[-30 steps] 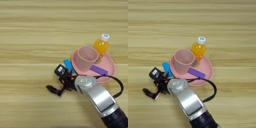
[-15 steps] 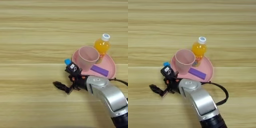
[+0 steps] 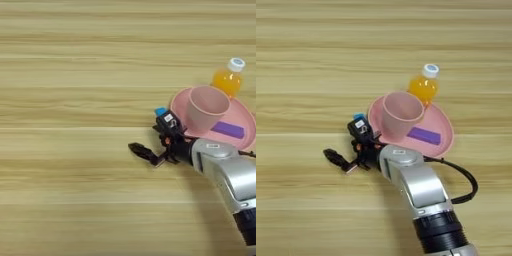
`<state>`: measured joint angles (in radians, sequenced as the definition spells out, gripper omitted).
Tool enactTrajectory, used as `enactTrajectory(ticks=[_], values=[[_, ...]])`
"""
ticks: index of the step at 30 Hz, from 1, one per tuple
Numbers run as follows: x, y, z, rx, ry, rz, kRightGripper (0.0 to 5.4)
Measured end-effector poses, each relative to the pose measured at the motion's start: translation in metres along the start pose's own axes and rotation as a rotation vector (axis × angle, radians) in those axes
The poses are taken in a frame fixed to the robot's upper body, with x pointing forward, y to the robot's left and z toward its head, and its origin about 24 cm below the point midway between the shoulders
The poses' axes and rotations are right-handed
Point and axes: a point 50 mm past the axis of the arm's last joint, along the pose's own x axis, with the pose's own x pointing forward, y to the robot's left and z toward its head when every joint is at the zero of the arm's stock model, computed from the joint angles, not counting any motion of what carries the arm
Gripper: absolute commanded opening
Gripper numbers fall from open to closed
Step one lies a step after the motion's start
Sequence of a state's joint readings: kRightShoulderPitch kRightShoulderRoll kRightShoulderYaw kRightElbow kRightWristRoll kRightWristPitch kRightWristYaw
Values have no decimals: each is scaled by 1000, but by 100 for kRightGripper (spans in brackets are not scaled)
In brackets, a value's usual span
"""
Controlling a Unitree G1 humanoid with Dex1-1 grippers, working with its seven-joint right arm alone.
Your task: Move the objects on the table
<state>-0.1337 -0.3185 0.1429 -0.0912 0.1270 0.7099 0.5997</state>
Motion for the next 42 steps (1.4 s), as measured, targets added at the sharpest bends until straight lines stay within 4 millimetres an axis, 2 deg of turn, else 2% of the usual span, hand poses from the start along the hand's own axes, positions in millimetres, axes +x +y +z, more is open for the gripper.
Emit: enactTrajectory(ticks=[11,19,25,32,42], values=[[-5,4,-2,-23,-10,7,538],[-11,28,-6,-36,-35,82,538],[-13,35,3,-69,-111,76,538],[0,33,0,-167,-127,-77,538],[17,35,-2,-195,-133,-158,538]])
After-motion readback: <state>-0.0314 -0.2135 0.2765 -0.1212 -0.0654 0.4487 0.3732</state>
